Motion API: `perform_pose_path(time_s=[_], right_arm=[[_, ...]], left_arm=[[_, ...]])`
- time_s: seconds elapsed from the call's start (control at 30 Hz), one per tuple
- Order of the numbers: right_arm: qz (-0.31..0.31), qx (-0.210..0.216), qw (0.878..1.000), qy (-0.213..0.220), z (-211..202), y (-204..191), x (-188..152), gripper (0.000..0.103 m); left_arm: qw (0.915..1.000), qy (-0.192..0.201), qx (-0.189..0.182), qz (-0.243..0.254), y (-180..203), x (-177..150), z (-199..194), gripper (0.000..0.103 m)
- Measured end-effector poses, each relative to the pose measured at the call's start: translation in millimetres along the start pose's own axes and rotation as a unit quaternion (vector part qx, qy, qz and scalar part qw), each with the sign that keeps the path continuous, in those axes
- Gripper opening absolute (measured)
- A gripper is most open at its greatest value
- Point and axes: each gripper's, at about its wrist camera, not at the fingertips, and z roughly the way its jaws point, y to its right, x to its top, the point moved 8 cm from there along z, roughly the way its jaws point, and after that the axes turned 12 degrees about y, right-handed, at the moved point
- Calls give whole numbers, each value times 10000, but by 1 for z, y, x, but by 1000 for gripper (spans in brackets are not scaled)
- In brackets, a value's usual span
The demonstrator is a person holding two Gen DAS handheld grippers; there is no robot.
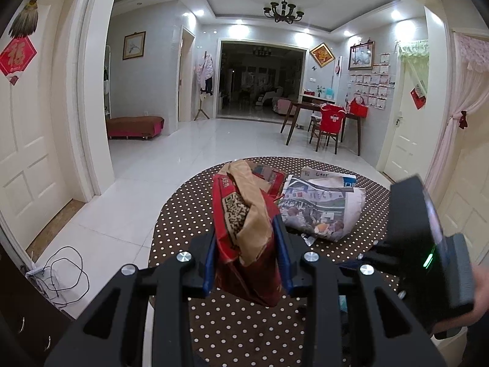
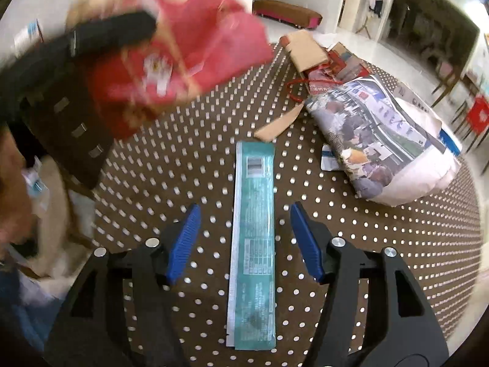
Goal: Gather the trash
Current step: 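Lift the red bag and teal strip off the table with both tools, then lower both items over the wastebasket and open both tools to release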
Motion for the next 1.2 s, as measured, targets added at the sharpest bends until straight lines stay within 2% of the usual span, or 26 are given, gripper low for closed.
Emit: perform_pose_path(time_s=[0.07,0.17,0.5,0.77,0.87,0.97,1.1,1.2], right_arm=[[66,138,9999,60,-3,-2,0,39],[-41,50,9999,80,-9,-1,-2,29],[339,-111,9992,165,-33,31,-21,28],[1154,-223,9902,748,-89,78,-30,28],[1489,-346,9831,1004,-117,101,-40,28],[1923,-550,9711,1304,-149,133,-57,28],[2629,-859,9450,1746,-192,190,-80,28],[3105,-1190,9223,1968,-228,231,-113,28]], left_arm=[[10000,-14,8,-8,-2,-1,0,32],[10000,-25,9,-9,-2,-1,0,32],[9999,28,-137,60,12,1,0,32],[9987,50,-464,223,51,5,6,32],[9972,35,-676,308,76,6,11,32],[9942,20,-1000,392,113,8,19,32],[9876,-40,-1493,491,169,8,31,32],[9807,-88,-1859,604,215,6,36,32]])
